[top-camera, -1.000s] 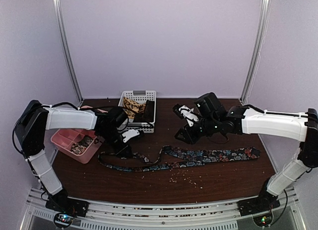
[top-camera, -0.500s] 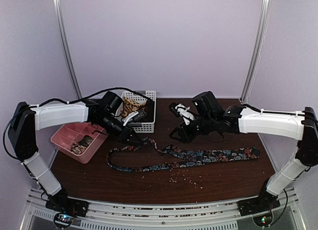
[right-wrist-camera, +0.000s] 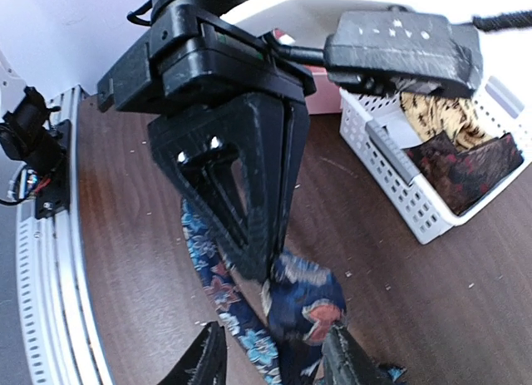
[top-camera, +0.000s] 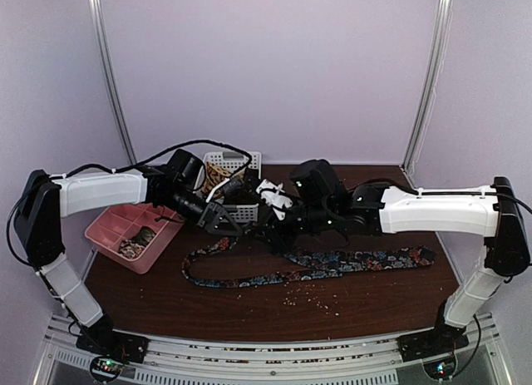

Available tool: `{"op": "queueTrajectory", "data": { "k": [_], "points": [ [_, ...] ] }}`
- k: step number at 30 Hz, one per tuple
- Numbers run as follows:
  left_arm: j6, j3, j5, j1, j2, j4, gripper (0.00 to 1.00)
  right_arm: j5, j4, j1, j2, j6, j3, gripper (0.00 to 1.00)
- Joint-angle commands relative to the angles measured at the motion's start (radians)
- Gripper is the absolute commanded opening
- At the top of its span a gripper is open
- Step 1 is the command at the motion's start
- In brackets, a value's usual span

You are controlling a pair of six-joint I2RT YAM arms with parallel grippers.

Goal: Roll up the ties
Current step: Pass from the left arm to the right

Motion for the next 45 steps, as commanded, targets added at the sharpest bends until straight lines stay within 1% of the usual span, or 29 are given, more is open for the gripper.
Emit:
{"op": "queueTrajectory", "data": {
  "k": [1,5,9,10,17,18,20,22,23,26,27,29,30,32,35,36,40,42,45],
  "points": [
    [-0.061,0.004,0.097,0.006,0.015,0.102,0.00,0.105,-0.001,0.019,0.052,-0.076,0.052,0.38],
    [-0.092,-0.009,0.131,0.005,0.008,0.151,0.00,0.151,-0.015,0.032,0.073,-0.103,0.063,0.24],
    [-0.098,-0.014,0.148,0.005,0.002,0.165,0.00,0.177,-0.014,0.037,0.064,-0.118,0.057,0.04],
    [-0.101,-0.016,0.149,0.005,-0.002,0.172,0.00,0.183,-0.012,0.037,0.060,-0.118,0.055,0.01],
    [-0.077,-0.010,0.132,0.006,-0.009,0.145,0.00,0.199,0.009,0.037,0.045,-0.120,0.032,0.00],
    [-0.062,-0.008,0.083,0.009,-0.027,0.129,0.00,0.198,0.013,0.037,0.042,-0.118,0.027,0.00],
    [-0.047,-0.039,-0.046,0.014,-0.097,0.152,0.15,0.200,0.021,0.035,0.038,-0.109,0.018,0.00],
    [-0.050,-0.104,-0.207,0.014,-0.208,0.215,0.28,0.196,0.022,0.033,0.037,-0.095,0.016,0.00],
    [-0.056,-0.144,-0.300,0.014,-0.270,0.250,0.31,0.191,0.023,0.032,0.038,-0.089,0.017,0.00],
    [-0.089,-0.312,-0.529,0.013,-0.454,0.387,0.49,0.181,0.032,0.028,0.039,-0.069,0.026,0.00],
    [-0.091,-0.366,-0.602,0.006,-0.511,0.416,0.52,0.178,0.031,0.025,0.039,-0.063,0.030,0.00],
    [-0.068,-0.451,-0.766,-0.042,-0.604,0.446,0.56,0.164,0.032,0.019,0.042,-0.046,0.040,0.00],
    [-0.050,-0.491,-0.850,-0.082,-0.643,0.468,0.57,0.154,0.032,0.013,0.043,-0.036,0.045,0.00],
    [-0.013,-0.552,-1.091,-0.190,-0.691,0.510,0.60,0.134,0.031,0.003,0.048,-0.016,0.055,0.00],
    [0.041,-0.602,-1.334,-0.327,-0.674,0.568,0.65,0.094,0.031,-0.019,0.053,0.017,0.062,0.00],
    [0.071,-0.613,-1.413,-0.388,-0.654,0.603,0.66,0.074,0.033,-0.027,0.053,0.028,0.062,0.00],
    [0.195,-0.599,-1.699,-0.539,-0.531,0.690,0.68,0.004,0.043,-0.058,0.058,0.068,0.059,0.00],
    [0.248,-0.579,-1.797,-0.586,-0.464,0.713,0.70,-0.013,0.041,-0.069,0.059,0.075,0.061,0.00],
    [0.312,-0.530,-1.882,-0.641,-0.348,0.737,0.72,-0.020,0.040,-0.073,0.059,0.076,0.062,0.00]
  ]
}}
